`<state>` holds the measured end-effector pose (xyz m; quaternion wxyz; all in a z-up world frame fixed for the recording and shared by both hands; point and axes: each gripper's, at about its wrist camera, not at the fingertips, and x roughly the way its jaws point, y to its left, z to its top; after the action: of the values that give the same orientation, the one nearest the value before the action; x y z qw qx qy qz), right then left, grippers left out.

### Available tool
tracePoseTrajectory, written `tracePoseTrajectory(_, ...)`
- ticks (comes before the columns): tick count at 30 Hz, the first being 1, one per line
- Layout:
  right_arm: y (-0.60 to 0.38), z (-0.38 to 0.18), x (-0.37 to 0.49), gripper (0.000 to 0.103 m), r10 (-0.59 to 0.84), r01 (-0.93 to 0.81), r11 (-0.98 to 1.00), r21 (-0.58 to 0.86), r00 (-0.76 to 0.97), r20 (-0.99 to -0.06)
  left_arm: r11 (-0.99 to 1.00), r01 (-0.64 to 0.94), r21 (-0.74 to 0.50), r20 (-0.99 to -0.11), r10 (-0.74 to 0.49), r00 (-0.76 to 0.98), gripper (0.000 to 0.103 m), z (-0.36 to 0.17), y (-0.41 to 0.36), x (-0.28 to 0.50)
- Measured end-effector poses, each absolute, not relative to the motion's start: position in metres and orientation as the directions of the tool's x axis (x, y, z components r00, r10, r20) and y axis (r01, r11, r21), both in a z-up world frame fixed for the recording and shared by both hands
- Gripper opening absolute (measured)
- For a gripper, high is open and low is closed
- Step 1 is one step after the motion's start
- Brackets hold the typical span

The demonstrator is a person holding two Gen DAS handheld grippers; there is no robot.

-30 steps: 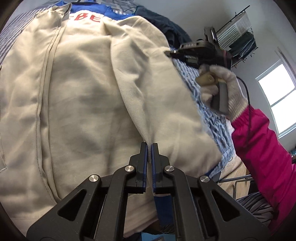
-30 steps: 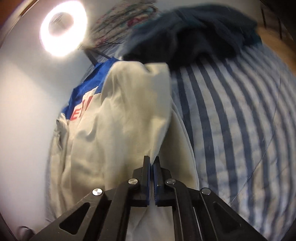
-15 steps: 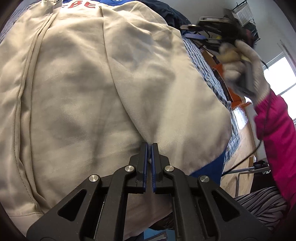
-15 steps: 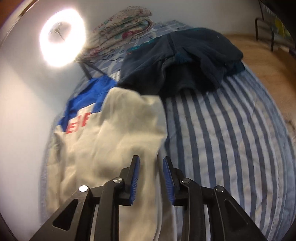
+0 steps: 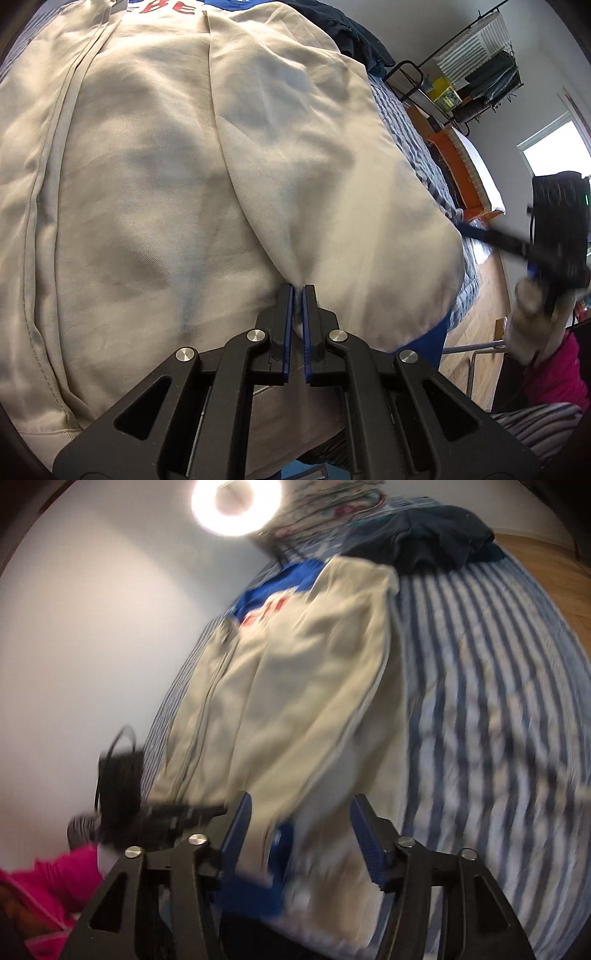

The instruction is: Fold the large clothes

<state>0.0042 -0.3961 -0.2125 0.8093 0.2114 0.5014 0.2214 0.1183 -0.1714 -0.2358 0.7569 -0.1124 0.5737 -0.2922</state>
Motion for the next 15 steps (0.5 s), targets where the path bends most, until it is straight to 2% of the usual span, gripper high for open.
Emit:
tracePoseTrajectory(7,-0.382,-0.231,-0.001,0.059,0.672,-0.188,0.735,0.652,0.338,-0.659,0.81,0.303,-0.501,-0.804,-0.566,0.184,0.002,-0.234,-0.172,0.117)
tracePoseTrajectory(8,-0.38,-0.234,0.001,0.057,0.68,-0.186,0.728,0.66,0.328,-0.656,0.81,0.302,-0.502,-0.803,-0.567,0.186,0.002,-0.234,-0.172,0.116)
tracePoseTrajectory(9,-0.379,-0.238,0.002,0.049,0.683,-0.179,0.724,0.666,0.319,-0.657,0.809,0.303,-0.504,-0.8,-0.569,0.188,0.001,-0.233,-0.173,0.115)
tracePoseTrajectory(10,-0.378,-0.241,0.004,0.022,0.695,-0.173,0.712,0.68,0.306,-0.65,0.806,0.306,-0.506,-0.798,-0.573,0.189,0.001,-0.231,-0.173,0.113)
tracePoseTrajectory(11,-0.378,-0.242,0.005,0.008,0.695,-0.153,0.711,0.686,0.299,-0.653,0.803,0.309,-0.51,-0.793,-0.578,0.193,0.001,-0.228,-0.174,0.111)
tracePoseTrajectory(15,-0.391,-0.222,0.001,0.002,0.677,-0.1,0.713,0.694,0.356,-0.644,0.776,0.329,-0.539,-0.76,-0.616,0.207,0.001,-0.212,-0.182,0.103)
